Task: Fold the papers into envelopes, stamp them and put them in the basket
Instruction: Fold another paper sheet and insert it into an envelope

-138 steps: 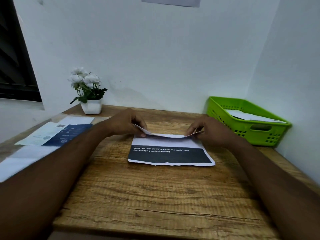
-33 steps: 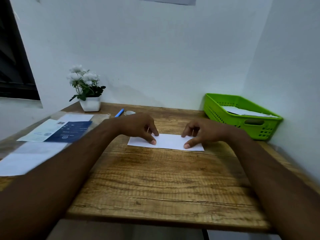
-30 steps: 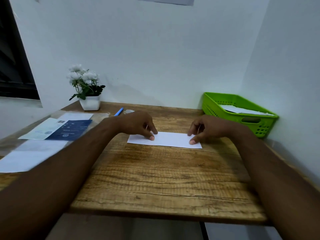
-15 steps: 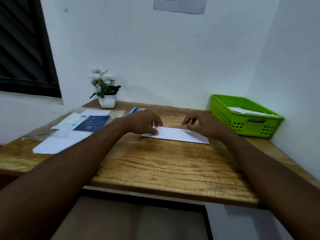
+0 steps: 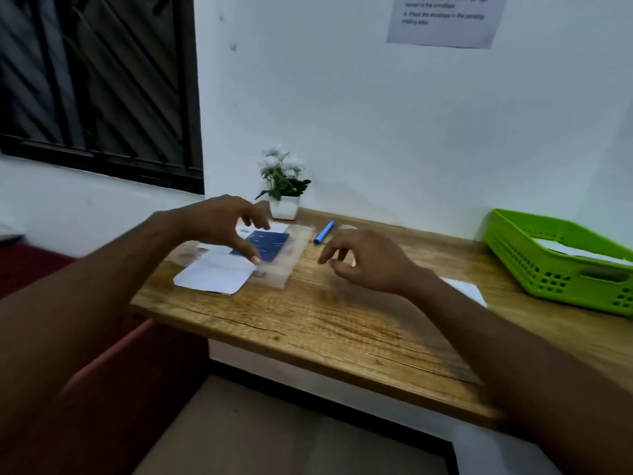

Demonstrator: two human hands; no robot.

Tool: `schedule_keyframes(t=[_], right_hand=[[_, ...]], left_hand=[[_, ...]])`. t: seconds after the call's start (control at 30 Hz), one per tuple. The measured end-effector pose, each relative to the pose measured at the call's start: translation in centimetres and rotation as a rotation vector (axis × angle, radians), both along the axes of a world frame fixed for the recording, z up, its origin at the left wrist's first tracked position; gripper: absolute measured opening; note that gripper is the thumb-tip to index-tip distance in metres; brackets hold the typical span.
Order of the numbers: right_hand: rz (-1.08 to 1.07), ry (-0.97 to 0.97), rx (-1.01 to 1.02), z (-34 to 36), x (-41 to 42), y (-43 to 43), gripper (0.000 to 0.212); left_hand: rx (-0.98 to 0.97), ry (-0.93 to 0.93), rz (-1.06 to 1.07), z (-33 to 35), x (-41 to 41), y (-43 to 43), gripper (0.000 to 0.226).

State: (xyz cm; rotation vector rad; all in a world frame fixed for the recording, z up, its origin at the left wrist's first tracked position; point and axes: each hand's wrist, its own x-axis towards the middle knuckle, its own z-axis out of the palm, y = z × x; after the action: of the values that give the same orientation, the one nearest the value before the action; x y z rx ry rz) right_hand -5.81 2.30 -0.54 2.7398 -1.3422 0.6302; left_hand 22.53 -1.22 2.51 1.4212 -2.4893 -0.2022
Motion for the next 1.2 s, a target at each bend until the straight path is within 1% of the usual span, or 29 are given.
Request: schedule_keyframes(t=[0.07,0.13,0.2,0.27,0.33,0.4,0.47,0.53,0.67,0.73,0.83,1.0,1.1,1.2], right_hand=[[0.072,0.017,0.01,-0.2,2.7,0.5,0.017],[0.146,0.043,-0.002,-0.4,5.3,0.9,0.017],[0.185,0.124,-0.045,-0.7,7.6,1.1,0.017],[0.199,0.203,-0.084,-1.0,9.5,1.2,0.023],[0.205,0.236,-0.091,-1.3,10.8,1.4,0.031],[0.211,0.249,-0.11,-1.6,11.7,1.6,0.035],[0.208,0.276,-0.133,-1.7,12.5,1.8,0.039],[0.187,0.283,-0.09,-1.9,13.2,2.0,0.044],[0.119,0.258,0.121,-2.7,13.9,2.8,0.054],[0.12,0.265,0.152,-2.9,14.2,3.4,0.06],[0.134,0.246,0.083,-2.9,14.5,4.2,0.066],[0.149,0.211,-0.089,-3.8,14.8,5.4,0.068],[0.154,0.117,-0.176,-4.2,15.0,5.8,0.057],[0.198,0.029,-0.186,-4.6,15.1,6.4,0.044]], left_hand=[[0.023,-0.063,0.072,-0.4,2.6,0.4,0.089],[0.067,-0.112,0.151,-1.2,4.7,0.8,0.077],[0.107,-0.075,0.195,-2.3,5.9,1.0,0.066],[0.083,-0.018,0.189,-3.3,6.7,1.2,0.053],[-0.049,-0.034,0.156,-4.3,6.8,1.3,0.037],[-0.308,-0.048,0.123,-5.0,6.6,1.5,0.025],[-0.532,-0.001,0.096,-5.5,6.3,1.5,0.02],[-0.638,0.039,0.08,-6.1,6.1,1.2,0.017],[-0.729,0.122,0.11,-7.1,5.8,0.5,0.025],[-0.765,0.157,0.123,-7.1,5.9,0.4,0.027],[-0.836,0.182,0.129,-7.0,5.9,0.6,0.024],[-0.958,0.213,0.157,-7.1,5.9,0.7,0.022],[-1.013,0.187,0.192,-7.2,6.0,0.6,0.016],[-1.02,0.181,0.207,-7.3,6.0,0.8,0.014]])
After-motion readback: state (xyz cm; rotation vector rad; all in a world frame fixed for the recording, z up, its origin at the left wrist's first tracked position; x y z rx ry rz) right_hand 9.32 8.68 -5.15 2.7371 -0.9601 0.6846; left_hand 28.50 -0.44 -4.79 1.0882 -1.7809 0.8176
